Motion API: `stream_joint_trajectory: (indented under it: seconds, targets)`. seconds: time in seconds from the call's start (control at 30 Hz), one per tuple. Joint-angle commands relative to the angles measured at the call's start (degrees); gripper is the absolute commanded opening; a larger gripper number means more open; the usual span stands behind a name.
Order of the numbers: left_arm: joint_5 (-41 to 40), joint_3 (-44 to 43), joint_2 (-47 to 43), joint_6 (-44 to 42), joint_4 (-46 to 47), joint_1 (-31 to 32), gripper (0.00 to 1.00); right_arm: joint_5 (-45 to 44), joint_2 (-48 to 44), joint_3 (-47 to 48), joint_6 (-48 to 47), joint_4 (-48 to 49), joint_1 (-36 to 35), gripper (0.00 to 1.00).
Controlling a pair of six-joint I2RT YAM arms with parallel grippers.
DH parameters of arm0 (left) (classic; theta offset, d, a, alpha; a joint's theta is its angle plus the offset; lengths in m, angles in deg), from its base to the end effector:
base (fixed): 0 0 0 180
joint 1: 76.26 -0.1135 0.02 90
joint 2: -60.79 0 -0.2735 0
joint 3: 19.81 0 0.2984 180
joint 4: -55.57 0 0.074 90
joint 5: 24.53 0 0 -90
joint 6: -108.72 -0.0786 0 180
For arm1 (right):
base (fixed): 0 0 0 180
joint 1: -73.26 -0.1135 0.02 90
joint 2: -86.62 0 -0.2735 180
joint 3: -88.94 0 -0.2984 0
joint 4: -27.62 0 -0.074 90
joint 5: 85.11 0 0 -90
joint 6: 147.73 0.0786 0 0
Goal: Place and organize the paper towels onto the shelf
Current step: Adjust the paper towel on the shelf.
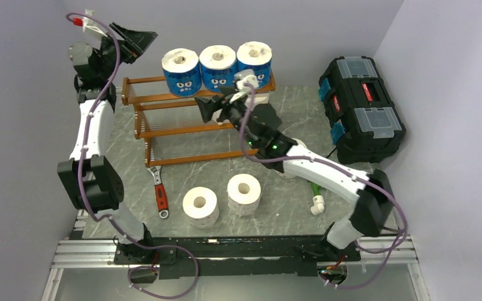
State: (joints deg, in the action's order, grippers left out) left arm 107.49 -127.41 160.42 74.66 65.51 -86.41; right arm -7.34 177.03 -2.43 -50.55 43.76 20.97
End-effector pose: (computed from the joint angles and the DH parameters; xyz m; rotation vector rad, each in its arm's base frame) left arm 0.4889 0.0341 0.4652 -0.1303 1.4261 -1.1252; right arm 0.2984 0.3587 0.4151 -0.3459 1.3188 0.7373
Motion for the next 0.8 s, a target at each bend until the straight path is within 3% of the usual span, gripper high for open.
stream_joint_trajectory:
  seconds: [0.0, 0.1, 0.23, 0.33, 0.53, 0.77]
  targets:
    - [-6.4, 1.7, -10.3, -4.6, -5.0, -0.4, 0.99, 1.6, -10.1, -5.1, 5.9, 1.7, -0.3, 0.84]
    - [-11.8, 5.7, -15.8, -7.3, -10.1, -0.2, 0.97, -1.3, -17.4, -10.7, 9.2, -3.3, -0.3, 0.82]
    - [-16.8, 8.2, -20.5, -11.9, -18.1, 1.5, 0.79, -6.1, -26.7, -19.6, 10.0, -9.1, -0.3, 0.77]
    - [-20.9, 8.8, -22.7, -14.9, -25.1, 3.3, 0.68, -9.4, -32.9, -24.6, 10.6, -13.7, -0.1, 0.66]
    - [-25.6, 12.4, -24.0, -15.9, -30.2, 4.0, 0.33, -14.3, -42.3, -33.5, 10.8, -19.2, -0.1, 0.43]
    - [-27.8, 13.5, -21.3, -15.9, -30.9, 4.8, 0.22, -15.0, -46.5, -39.4, 14.6, -22.0, 0.0, 0.41]
